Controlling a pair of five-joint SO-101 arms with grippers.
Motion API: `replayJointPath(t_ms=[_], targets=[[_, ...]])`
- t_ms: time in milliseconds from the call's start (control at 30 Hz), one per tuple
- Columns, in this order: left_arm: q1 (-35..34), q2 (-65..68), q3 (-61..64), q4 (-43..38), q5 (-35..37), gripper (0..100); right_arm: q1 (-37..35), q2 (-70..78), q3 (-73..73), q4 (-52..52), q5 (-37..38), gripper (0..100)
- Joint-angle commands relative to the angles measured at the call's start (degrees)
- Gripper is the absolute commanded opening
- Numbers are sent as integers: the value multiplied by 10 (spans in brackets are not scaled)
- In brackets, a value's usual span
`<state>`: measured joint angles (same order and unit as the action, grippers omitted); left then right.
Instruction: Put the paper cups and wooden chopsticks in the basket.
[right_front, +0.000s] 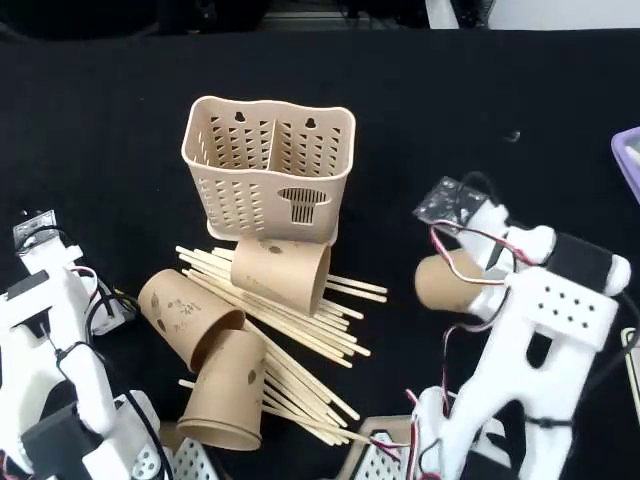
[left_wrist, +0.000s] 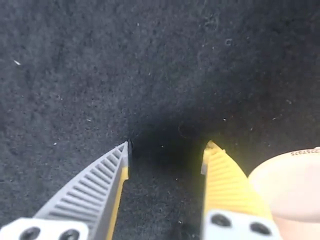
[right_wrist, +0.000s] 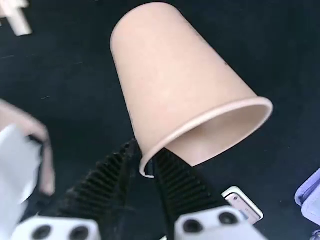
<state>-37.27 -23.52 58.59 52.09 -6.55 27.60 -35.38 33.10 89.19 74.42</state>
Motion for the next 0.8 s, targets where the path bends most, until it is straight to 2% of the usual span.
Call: replayJointPath(t_ms=[0, 100, 200, 400, 467, 567, 667, 767], targets=[[0, -15, -4, -6, 5, 234, 16, 29, 46, -132, 1, 11], [0, -17, -4, -6, 5, 234, -3, 47, 50, -153, -60, 14], [0, -17, -4, -6, 5, 234, -33, 42, 34, -117, -106, 19], [0, -16, -4, -6, 5, 234, -105, 24, 23, -112, -169, 142], [0, -16, -4, -6, 5, 234, -127, 24, 48, -140, -177, 107], [0, -16, -4, -6, 5, 234, -148, 19, 96, -217, -200, 5], [0, -15, -3, -6, 5, 234, -136, 7, 93, -249, -222, 10], [0, -13, -3, -4, 5, 234, -129, -32, 41, -208, -224, 11]])
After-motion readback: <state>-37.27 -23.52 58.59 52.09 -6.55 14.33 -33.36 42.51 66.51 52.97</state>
